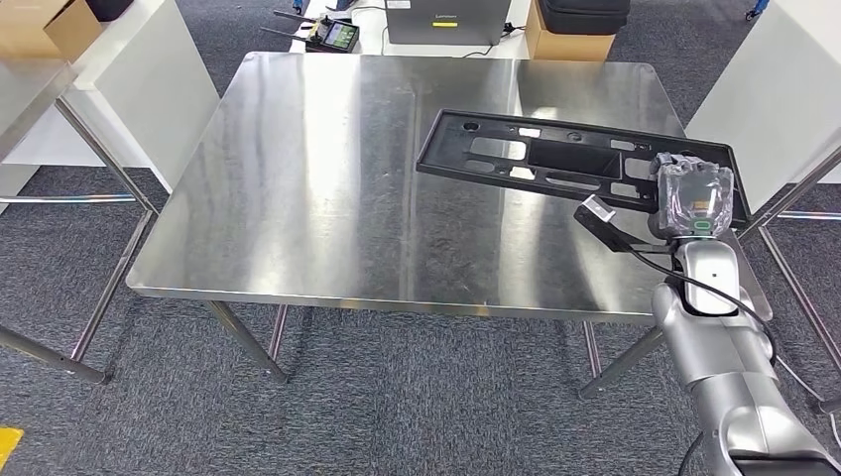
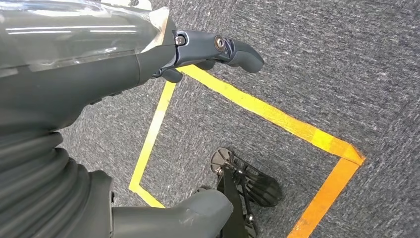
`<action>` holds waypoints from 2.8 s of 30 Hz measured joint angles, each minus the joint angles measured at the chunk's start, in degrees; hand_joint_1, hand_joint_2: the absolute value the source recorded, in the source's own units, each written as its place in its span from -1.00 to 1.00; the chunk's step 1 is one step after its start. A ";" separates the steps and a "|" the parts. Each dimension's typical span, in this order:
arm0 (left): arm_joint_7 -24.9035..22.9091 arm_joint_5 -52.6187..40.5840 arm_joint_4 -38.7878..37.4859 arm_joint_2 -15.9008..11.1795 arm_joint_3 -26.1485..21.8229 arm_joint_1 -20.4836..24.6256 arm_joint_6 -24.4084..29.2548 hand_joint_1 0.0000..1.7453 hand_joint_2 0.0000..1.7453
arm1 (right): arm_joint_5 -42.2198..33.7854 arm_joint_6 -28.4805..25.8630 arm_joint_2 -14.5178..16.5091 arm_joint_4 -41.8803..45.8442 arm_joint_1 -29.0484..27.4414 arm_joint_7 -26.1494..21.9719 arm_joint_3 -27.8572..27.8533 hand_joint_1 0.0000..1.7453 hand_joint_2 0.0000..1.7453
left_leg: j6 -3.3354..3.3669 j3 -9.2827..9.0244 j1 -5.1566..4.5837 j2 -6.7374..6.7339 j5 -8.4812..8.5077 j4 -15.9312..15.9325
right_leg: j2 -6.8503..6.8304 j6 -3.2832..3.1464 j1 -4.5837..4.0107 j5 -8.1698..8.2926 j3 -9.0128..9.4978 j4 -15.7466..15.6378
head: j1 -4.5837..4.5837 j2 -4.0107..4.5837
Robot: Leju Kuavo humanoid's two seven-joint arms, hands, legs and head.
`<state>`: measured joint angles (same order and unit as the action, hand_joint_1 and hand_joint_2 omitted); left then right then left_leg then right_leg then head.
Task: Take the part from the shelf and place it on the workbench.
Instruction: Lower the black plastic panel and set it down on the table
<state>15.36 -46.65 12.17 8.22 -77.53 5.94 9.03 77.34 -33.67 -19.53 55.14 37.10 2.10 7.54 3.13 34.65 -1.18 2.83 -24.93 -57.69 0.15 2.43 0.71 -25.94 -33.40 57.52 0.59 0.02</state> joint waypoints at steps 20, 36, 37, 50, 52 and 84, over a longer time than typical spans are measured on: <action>6.93 0.66 0.02 -0.26 0.00 0.21 -0.87 -1.00 1.00 | 2.43 -5.33 8.62 -22.79 8.76 1.82 0.60 1.00 1.00 | 0.10 0.03 -0.29 0.02 0.04 -0.06 | -0.01 0.05 0.01 0.01 0.02 -0.01 | 0.00 0.00; 12.91 2.62 0.44 -0.81 0.04 0.10 -4.68 -1.00 1.00 | 7.23 -5.77 14.59 -27.77 0.59 7.10 -4.43 1.00 1.00 | 0.09 0.02 -0.28 0.03 0.03 -0.05 | -0.01 0.05 0.01 -0.01 0.01 -0.02 | 0.01 0.00; 12.67 2.60 0.51 -0.90 0.04 0.10 -4.68 -1.00 1.00 | 7.50 -6.03 14.79 -27.78 0.17 7.09 -5.09 1.00 1.00 | 0.09 0.00 -0.28 0.02 0.02 -0.05 | -0.01 0.05 0.02 -0.01 0.02 -0.03 | 0.01 0.00; 11.92 2.68 0.87 -1.25 0.04 0.03 -4.68 -1.00 1.00 | 7.97 -6.44 16.07 -27.77 -1.23 6.05 -9.21 0.00 0.00 | 0.11 -0.55 -0.26 0.02 -0.02 -0.04 | 0.00 0.02 0.04 -0.03 0.57 -0.19 | -0.02 0.00; 11.92 2.69 0.95 -1.28 0.04 0.02 -4.68 -1.00 1.00 | 7.96 -6.44 16.12 -27.77 -1.26 6.05 -9.42 -1.00 -1.00 | 0.11 -0.60 -0.26 0.02 -0.02 -0.04 | 0.00 0.02 0.04 -0.03 0.63 -0.20 | -0.02 0.00; 7.78 0.87 1.14 -1.49 0.83 -0.03 -6.07 -1.00 -1.00 | 5.20 -1.11 16.20 -26.00 -0.13 -5.03 -17.66 -1.00 -1.00 | 0.12 -0.68 -0.27 -0.33 -0.03 -0.04 | 0.19 -0.09 0.04 0.09 0.69 -0.23 | -0.01 0.00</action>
<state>23.14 -45.78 13.31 6.73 -76.70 5.91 2.97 82.54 -34.78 -3.33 29.14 36.98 -2.93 -10.12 3.25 33.97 -1.45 2.50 -24.96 -57.73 0.33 2.34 0.75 -25.85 -32.71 57.29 0.58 0.02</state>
